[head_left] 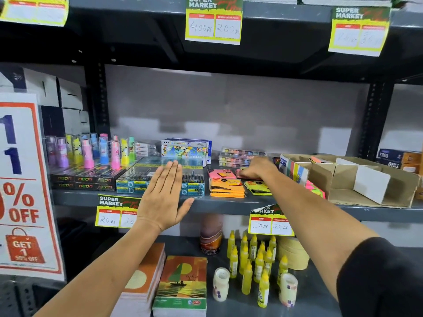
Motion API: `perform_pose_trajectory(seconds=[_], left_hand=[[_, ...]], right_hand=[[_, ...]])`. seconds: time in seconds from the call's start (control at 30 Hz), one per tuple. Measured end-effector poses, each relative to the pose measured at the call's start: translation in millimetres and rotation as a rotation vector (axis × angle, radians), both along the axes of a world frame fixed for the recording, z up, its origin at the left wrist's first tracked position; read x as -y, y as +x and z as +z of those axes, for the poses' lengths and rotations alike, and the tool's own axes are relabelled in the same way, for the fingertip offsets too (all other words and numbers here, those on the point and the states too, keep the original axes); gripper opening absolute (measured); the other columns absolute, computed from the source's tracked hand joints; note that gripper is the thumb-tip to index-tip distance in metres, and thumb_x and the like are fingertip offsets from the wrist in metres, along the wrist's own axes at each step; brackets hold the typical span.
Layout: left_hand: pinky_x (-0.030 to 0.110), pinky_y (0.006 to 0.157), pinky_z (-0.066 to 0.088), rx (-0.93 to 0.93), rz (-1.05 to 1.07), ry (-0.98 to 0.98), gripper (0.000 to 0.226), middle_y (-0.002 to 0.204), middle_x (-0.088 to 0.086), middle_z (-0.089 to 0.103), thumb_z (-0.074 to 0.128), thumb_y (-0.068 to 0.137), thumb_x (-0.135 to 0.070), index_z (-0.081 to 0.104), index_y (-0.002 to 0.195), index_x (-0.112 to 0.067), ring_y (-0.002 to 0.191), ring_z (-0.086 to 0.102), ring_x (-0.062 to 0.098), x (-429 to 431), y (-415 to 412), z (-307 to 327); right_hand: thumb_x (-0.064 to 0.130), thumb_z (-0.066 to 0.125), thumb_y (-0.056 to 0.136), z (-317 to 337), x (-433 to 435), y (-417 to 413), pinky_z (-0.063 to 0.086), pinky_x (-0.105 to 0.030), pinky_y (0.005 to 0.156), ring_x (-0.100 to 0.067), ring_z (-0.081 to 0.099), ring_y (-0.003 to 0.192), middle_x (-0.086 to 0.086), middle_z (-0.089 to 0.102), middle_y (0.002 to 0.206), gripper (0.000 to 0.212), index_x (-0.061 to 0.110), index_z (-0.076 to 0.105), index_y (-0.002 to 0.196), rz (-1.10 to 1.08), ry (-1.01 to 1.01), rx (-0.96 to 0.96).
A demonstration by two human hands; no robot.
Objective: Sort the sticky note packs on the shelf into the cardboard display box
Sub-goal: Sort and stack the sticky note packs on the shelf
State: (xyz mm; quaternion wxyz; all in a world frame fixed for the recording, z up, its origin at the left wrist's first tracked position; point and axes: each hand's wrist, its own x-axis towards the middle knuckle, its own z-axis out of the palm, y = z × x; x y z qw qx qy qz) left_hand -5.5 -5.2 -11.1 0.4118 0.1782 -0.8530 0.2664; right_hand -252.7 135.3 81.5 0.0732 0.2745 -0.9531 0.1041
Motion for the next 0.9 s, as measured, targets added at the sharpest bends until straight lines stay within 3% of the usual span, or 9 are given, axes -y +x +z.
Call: perform_pose_trajectory(seconds=[0.13, 0.27, 0.4, 0.57, 0.77, 0.9], left_hand=[[0.045, 0.119, 0.017, 0.002, -0.002, -0.004, 0.080, 0.148, 0.029, 0.040, 0.017, 0.099, -0.054, 0.036, 0.144, 0.010, 0.139, 0.038, 0.038, 0.8, 0.1, -0.3], [0.045, 0.119, 0.017, -0.004, -0.001, -0.008, 0.080, 0.147, 0.029, 0.041, 0.017, 0.099, -0.053, 0.037, 0.143, 0.011, 0.139, 0.038, 0.039, 0.4, 0.0, -0.7], [0.044, 0.120, 0.016, -0.007, 0.003, -0.017, 0.080, 0.148, 0.029, 0.040, 0.017, 0.099, -0.054, 0.036, 0.144, 0.010, 0.139, 0.037, 0.039, 1.0, 0.0, -0.6], [0.044, 0.120, 0.015, -0.002, 0.002, -0.013, 0.081, 0.147, 0.030, 0.040, 0.016, 0.099, -0.054, 0.035, 0.144, 0.011, 0.139, 0.037, 0.039, 1.1, 0.4, -0.2], [0.045, 0.120, 0.016, -0.003, 0.000, -0.011, 0.081, 0.148, 0.030, 0.040, 0.016, 0.099, -0.054, 0.035, 0.144, 0.011, 0.140, 0.037, 0.039, 0.2, 0.3, -0.7], [0.045, 0.120, 0.016, -0.006, -0.003, -0.011, 0.080, 0.148, 0.029, 0.039, 0.017, 0.099, -0.054, 0.034, 0.144, 0.011, 0.140, 0.037, 0.039, 0.7, 0.6, -1.2]], right_hand=[[0.053, 0.063, 0.080, -1.3, -1.9, 1.0, 0.038, -0.025, 0.054, -0.016, 0.049, 0.072, -0.001, 0.052, 0.079, 0.049, 0.009, 0.058, 0.102, -0.023, -0.087, -0.017], [0.045, 0.068, 0.080, -2.9, -1.7, 3.6, 0.043, -0.026, 0.060, -0.019, 0.054, 0.076, -0.003, 0.060, 0.086, 0.039, 0.010, 0.060, 0.095, -0.037, -0.225, -0.037], [0.046, 0.071, 0.078, -0.2, -4.2, 9.2, 0.038, -0.021, 0.051, -0.020, 0.058, 0.073, -0.004, 0.064, 0.083, 0.039, 0.009, 0.067, 0.093, -0.036, -0.378, -0.033], [0.047, 0.073, 0.074, 6.2, -18.4, 22.5, 0.047, -0.026, 0.059, -0.020, 0.062, 0.075, -0.004, 0.072, 0.087, 0.037, 0.013, 0.073, 0.088, -0.018, -0.517, -0.072], [0.042, 0.071, 0.080, -4.5, -51.5, 55.2, 0.044, -0.026, 0.065, -0.017, 0.057, 0.075, -0.002, 0.062, 0.077, 0.035, 0.014, 0.073, 0.101, 0.038, -0.553, -0.139], [0.046, 0.072, 0.077, -22.2, -67.7, 70.5, 0.046, -0.029, 0.067, -0.023, 0.065, 0.092, -0.003, 0.071, 0.098, 0.040, 0.017, 0.072, 0.104, 0.024, -0.513, -0.166]])
